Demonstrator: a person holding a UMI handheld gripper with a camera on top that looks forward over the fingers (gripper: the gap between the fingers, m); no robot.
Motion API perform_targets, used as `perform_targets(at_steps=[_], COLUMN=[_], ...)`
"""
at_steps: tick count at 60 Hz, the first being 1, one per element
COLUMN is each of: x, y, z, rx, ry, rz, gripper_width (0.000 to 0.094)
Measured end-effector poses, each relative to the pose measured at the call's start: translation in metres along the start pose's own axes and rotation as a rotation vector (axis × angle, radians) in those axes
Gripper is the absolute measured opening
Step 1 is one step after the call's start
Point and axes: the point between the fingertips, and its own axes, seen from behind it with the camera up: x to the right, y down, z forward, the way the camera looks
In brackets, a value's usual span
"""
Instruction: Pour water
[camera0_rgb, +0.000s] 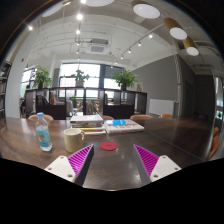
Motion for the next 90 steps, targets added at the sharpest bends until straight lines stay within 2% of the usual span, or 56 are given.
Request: perform_targets(at_steps=[8,13,19,25,40,46,54,60,62,64,76,90], x=[-0.058,-0.141,-0.225,-0.266,-0.33,-0.342,-0.349,-0.355,-0.356,-0.353,-0.358,-0.358], y=[-0.013,-0.017,-0.019,-0.026,-0.025,-0.013,-0.007,-0.007,-0.006,-0.004,-0.006,-0.01], z=[-0.005,-0.019,-0.02,0.003,0.07,0.092,0.11,0.117,0.119,0.122,0.119,0.123], rx=[0.033,0.033,0.048,0.069,0.051,0.018,0.017,0.042,0.043,0.037,0.051,0.027], ry=[-0.178,-0.289,-0.363,-0.373,-0.41,-0.411,-0.411,-0.442,-0.448,-0.44,-0.47,-0.498], rz=[0.036,0.047,0.014,-0.001,-0.025,-0.044,-0.028,0.005,0.013,0.015,0.018,0.074], gripper_width=[0.0799,0.0806,0.0807,0.0805,0.0805,0.0805,0.0791,0.0688,0.0612,0.0493,0.0297,0.0285])
